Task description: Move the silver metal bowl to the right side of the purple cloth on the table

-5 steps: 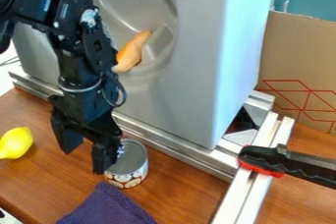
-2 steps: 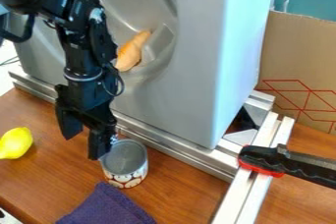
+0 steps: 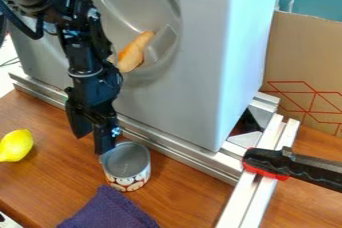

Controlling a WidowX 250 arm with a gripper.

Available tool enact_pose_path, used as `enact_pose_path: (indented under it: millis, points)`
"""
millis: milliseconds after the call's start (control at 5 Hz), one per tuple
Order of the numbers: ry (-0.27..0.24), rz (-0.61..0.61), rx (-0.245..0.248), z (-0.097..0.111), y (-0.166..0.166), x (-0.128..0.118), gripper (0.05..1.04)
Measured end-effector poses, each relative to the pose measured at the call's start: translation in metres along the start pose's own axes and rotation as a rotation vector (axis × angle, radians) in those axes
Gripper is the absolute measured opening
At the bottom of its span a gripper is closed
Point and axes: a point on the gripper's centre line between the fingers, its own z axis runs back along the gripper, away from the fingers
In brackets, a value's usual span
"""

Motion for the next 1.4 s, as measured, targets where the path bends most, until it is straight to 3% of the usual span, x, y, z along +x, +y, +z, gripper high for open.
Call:
enact_pose_path:
  millis: [400,600,1000,1400]
  points:
    - [0.013,-0.022,-0.078,-0.018,0.002,0.009,1.000]
    - [-0.015,-0.042,-0.117,-0.020,-0.005,0.012,1.001]
    - [-0.019,-0.046,-0.154,-0.032,-0.022,0.018,1.001]
    - [-0.039,-0.005,-0.141,-0.038,-0.046,0.028,1.000]
